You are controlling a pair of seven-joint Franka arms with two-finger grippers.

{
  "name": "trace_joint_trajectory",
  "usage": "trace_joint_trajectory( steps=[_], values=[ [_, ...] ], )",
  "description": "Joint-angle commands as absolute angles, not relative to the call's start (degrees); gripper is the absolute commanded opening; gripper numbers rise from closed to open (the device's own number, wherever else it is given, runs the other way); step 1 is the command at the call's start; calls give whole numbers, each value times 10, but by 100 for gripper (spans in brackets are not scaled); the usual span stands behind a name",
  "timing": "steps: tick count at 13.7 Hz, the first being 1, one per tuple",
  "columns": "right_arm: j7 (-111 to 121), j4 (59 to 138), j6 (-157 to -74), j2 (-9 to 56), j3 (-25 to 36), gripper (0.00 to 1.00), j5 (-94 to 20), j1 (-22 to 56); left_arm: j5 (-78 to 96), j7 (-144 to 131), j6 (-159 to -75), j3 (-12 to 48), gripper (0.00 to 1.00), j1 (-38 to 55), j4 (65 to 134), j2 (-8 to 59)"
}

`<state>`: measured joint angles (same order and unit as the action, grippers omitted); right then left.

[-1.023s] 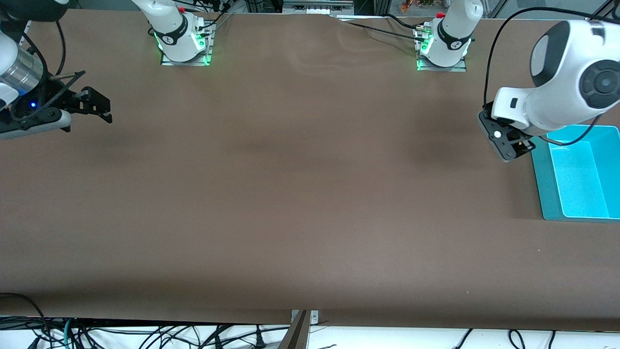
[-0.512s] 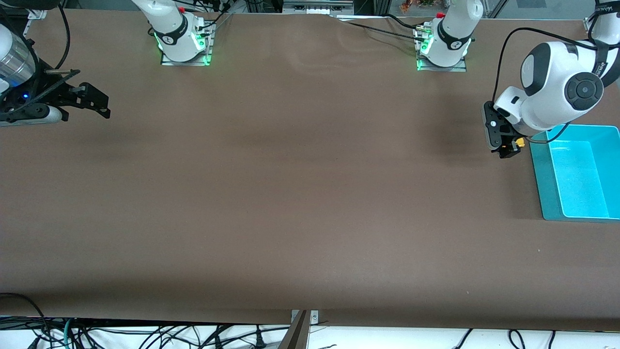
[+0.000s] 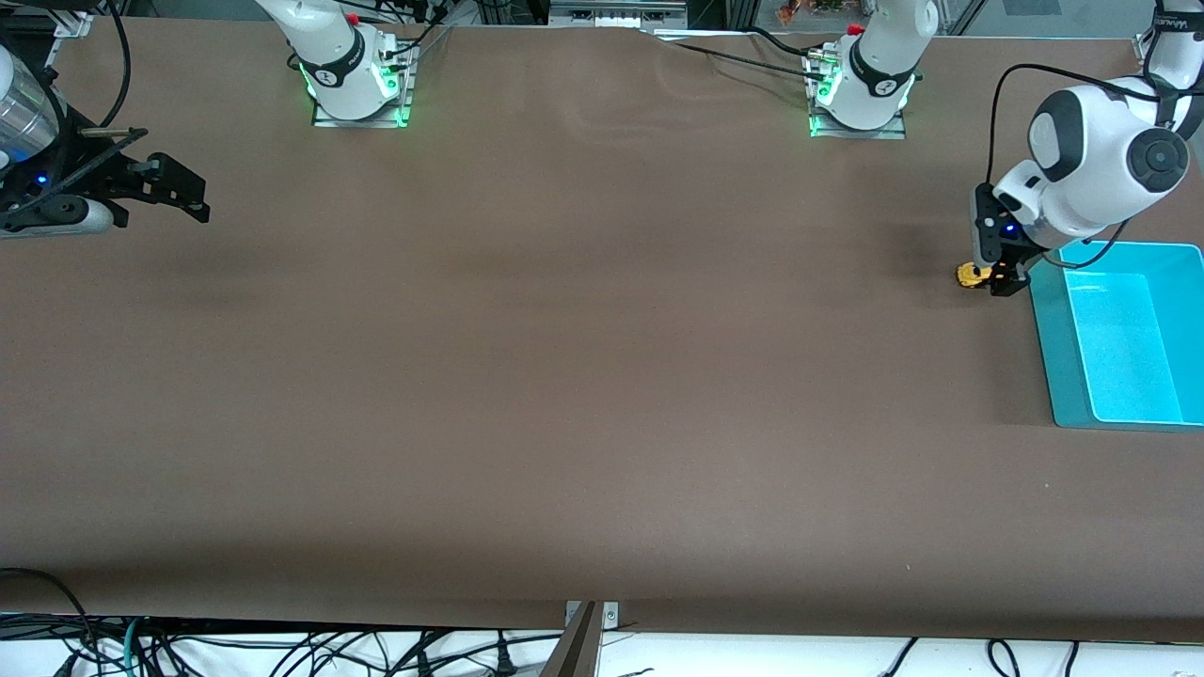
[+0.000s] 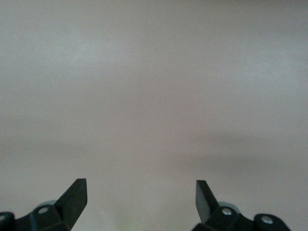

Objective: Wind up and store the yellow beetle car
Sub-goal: 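Close the left gripper around the yellow car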

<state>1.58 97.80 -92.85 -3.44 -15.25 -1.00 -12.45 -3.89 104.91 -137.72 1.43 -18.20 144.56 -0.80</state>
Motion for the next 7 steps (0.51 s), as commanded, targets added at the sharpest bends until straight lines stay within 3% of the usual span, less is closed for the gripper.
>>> trace_joint_trajectory(
  steps=[1,7],
  values=[
    [12,967,-911,-38,-152,100,-11,-122,-49,1101,-1444,11,100,-210,1486,-4],
    [15,958,-905,-34,-149,100,-12,-124,-49,1137,-1536,-62,100,-215,1519,38]
  ],
)
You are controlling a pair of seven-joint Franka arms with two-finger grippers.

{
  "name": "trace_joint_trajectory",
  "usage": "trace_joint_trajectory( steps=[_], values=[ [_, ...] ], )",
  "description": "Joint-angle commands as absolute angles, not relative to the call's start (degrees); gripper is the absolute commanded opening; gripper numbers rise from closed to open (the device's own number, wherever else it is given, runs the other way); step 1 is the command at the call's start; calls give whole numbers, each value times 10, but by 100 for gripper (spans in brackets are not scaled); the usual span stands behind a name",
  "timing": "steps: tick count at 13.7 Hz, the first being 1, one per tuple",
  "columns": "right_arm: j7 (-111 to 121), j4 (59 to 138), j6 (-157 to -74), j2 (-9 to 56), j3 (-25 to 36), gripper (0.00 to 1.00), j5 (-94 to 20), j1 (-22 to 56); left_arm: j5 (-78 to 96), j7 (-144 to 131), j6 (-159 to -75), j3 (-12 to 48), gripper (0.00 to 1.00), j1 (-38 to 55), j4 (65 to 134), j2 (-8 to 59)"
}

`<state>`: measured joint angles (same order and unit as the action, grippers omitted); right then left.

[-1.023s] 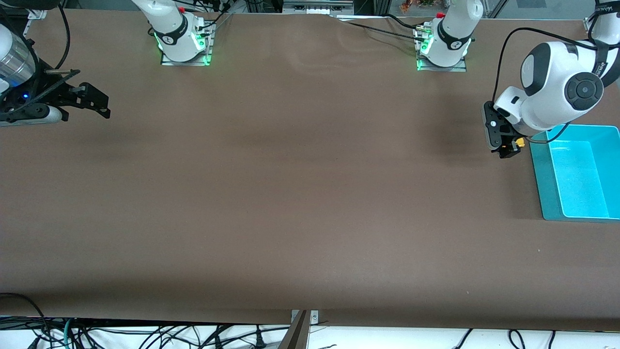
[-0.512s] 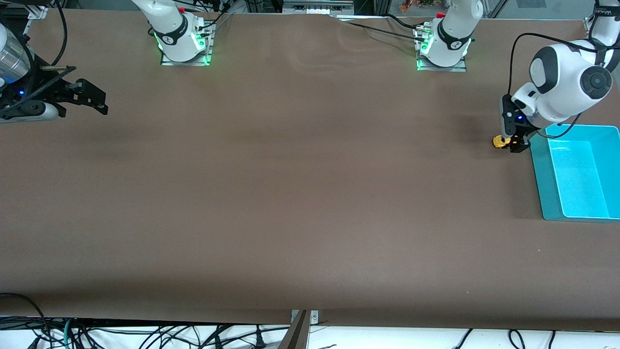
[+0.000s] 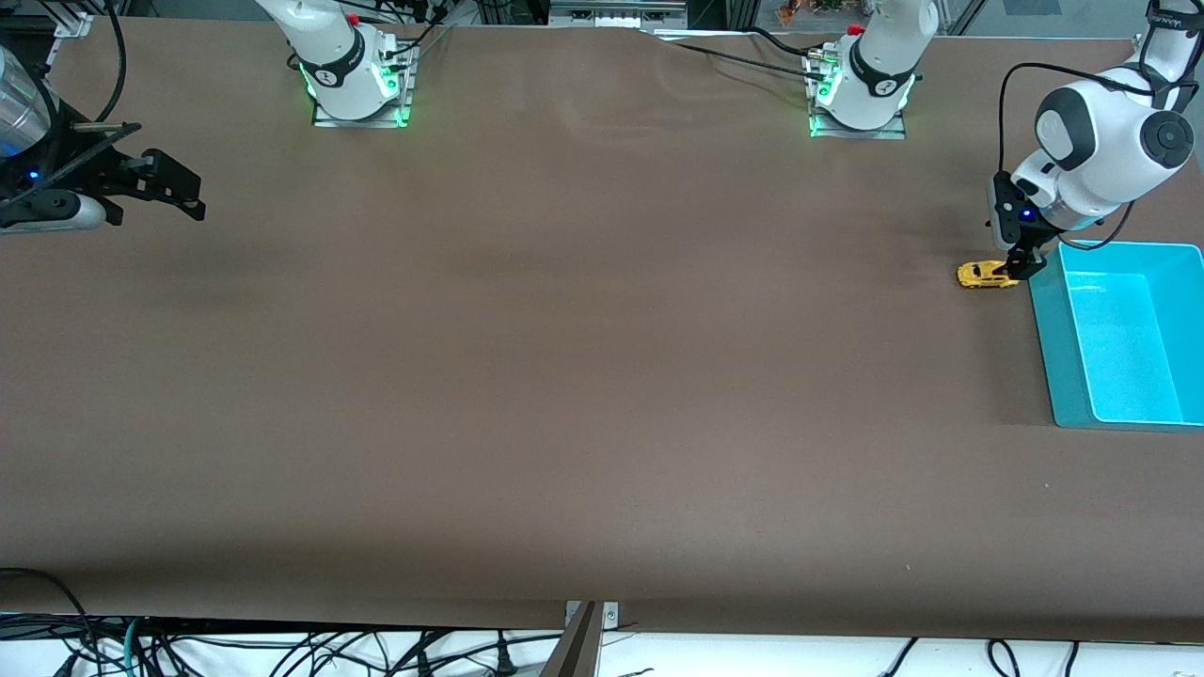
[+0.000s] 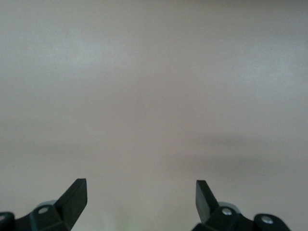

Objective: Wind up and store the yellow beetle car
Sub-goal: 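Close the left gripper around the yellow car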

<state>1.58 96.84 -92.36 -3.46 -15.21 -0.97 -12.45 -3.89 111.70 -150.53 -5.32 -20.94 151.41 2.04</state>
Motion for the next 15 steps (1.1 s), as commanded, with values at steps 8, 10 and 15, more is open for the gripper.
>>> trace_joint_trajectory(
  steps=[8,10,15],
  values=[
    [14,955,-904,-29,-149,100,-14,-124,-48,1137,-1604,-62,100,-221,1520,83],
    [14,955,-904,-29,-149,100,-14,-124,-47,1137,-1606,-62,100,-222,1520,84],
    [14,956,-904,-28,-149,100,-15,-125,-40,1141,-1623,-62,82,-229,1520,96]
  ],
)
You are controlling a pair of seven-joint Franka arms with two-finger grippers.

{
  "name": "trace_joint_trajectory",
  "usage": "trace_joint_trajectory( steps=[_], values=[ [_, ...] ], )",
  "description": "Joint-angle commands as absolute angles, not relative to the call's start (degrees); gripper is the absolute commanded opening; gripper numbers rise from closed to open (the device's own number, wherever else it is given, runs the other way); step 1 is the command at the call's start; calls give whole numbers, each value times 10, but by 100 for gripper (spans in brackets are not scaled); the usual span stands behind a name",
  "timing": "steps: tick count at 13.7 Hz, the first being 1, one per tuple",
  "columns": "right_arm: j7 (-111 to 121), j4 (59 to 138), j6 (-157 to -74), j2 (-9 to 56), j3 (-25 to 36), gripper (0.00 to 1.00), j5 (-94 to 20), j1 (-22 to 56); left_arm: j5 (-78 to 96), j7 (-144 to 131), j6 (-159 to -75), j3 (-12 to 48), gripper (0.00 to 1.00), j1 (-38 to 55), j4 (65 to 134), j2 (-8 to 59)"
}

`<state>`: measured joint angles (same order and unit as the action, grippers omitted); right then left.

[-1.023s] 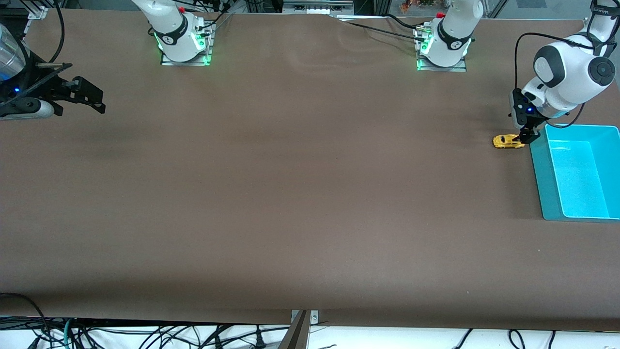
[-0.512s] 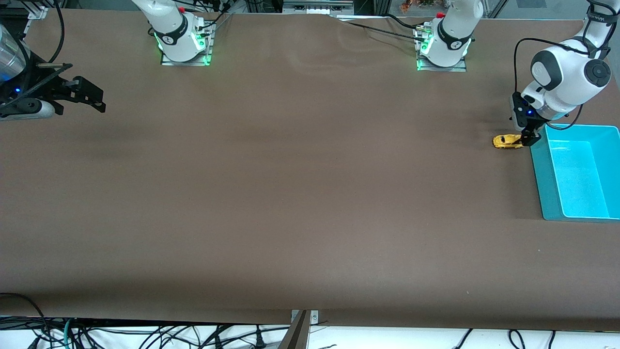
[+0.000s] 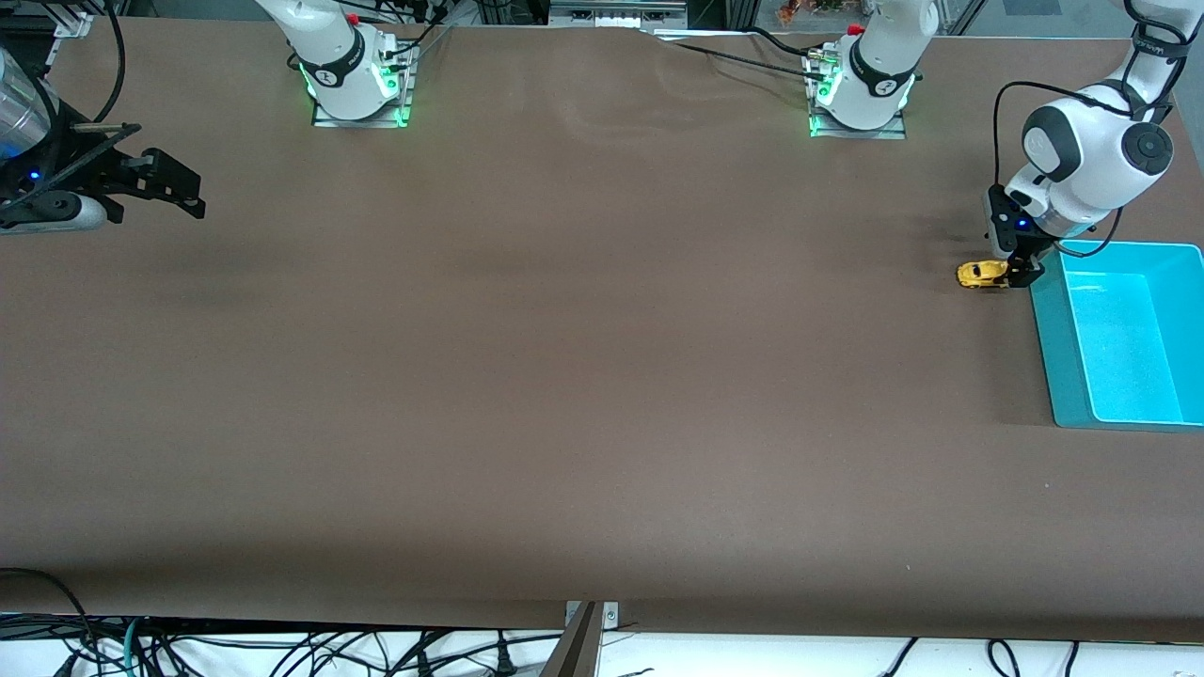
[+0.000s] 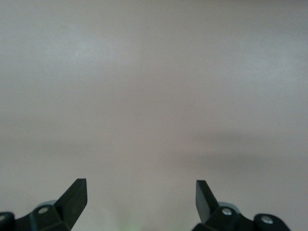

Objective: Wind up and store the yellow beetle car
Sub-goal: 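Close the left gripper around the yellow car, then lift the car with the left gripper and carry it over the bin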

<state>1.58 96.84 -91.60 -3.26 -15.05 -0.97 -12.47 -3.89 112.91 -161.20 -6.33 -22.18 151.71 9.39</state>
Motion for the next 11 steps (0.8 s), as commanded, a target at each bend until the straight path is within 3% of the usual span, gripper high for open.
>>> trace_joint_trajectory(
  steps=[1,3,4,6,11],
  values=[
    [14,956,-904,-28,-149,100,-15,-125,-41,1150,-1623,-61,68,-229,1519,96],
    [14,956,-904,-28,-149,100,-15,-126,-40,1160,-1623,-61,26,-229,1518,96],
    [14,956,-904,-28,-149,100,-15,-126,-40,1160,-1623,-61,18,-229,1516,96],
    [14,956,-904,-28,-149,100,-15,-126,-40,1159,-1623,-61,9,-229,1514,95],
    [14,956,-904,-28,-149,100,-15,-126,-39,1158,-1572,-53,6,-225,1501,60]
  ],
)
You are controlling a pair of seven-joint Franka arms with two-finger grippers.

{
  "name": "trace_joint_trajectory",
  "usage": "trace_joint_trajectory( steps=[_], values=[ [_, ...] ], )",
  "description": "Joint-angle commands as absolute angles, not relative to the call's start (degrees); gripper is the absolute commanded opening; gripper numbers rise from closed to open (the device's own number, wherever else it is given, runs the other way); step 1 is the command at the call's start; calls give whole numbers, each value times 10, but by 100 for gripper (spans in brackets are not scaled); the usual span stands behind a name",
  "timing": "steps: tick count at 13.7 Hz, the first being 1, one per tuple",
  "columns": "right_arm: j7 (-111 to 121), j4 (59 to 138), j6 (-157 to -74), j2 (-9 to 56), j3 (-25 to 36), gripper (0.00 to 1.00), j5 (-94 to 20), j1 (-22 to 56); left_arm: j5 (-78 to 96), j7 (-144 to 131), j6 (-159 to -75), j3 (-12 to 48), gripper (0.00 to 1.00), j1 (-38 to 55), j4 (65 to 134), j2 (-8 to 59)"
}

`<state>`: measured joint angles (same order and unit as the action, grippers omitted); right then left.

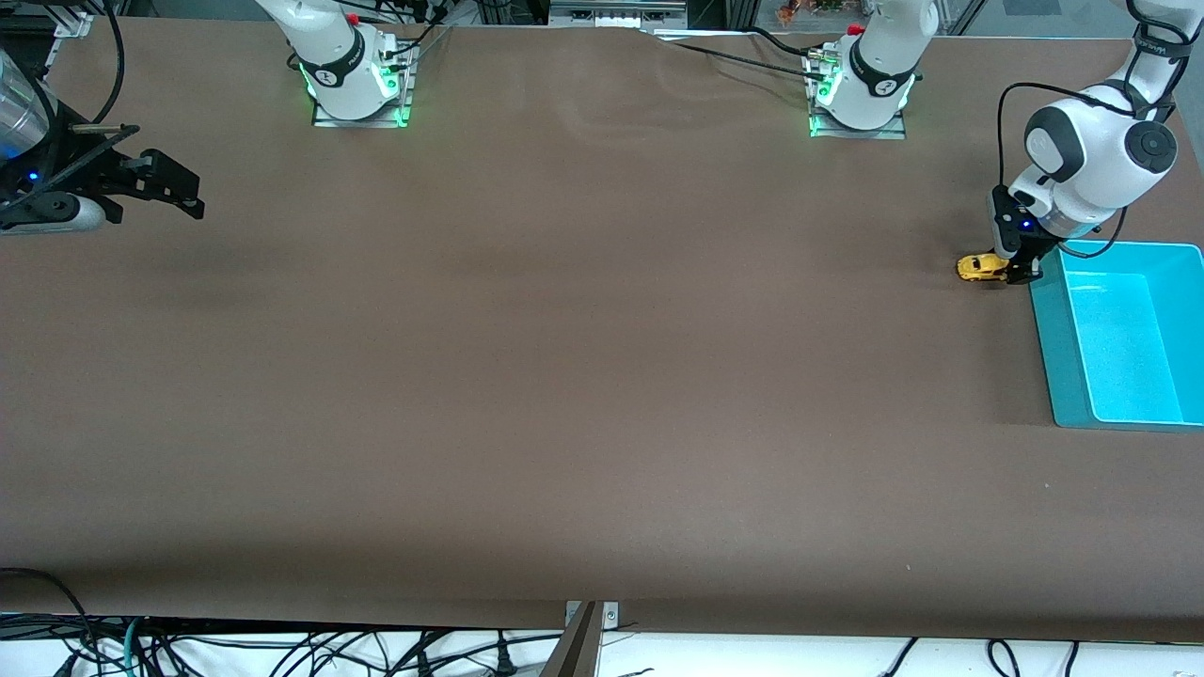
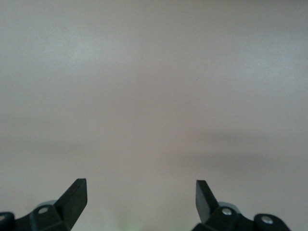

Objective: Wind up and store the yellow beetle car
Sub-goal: 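Lift the car with the left gripper and carry it over the bin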

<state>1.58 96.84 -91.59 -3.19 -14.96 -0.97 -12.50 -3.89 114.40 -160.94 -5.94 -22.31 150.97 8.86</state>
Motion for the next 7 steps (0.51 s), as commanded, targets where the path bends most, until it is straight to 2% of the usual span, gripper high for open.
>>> trace_joint_trajectory(
  steps=[1,7],
  values=[
    [14,956,-904,-28,-149,100,-15,-126,-34,1158,-1549,-48,6,-225,1499,48],
    [14,956,-904,-28,-149,100,-15,-126,27,1159,-1362,-4,6,-226,1422,-9]
  ],
)
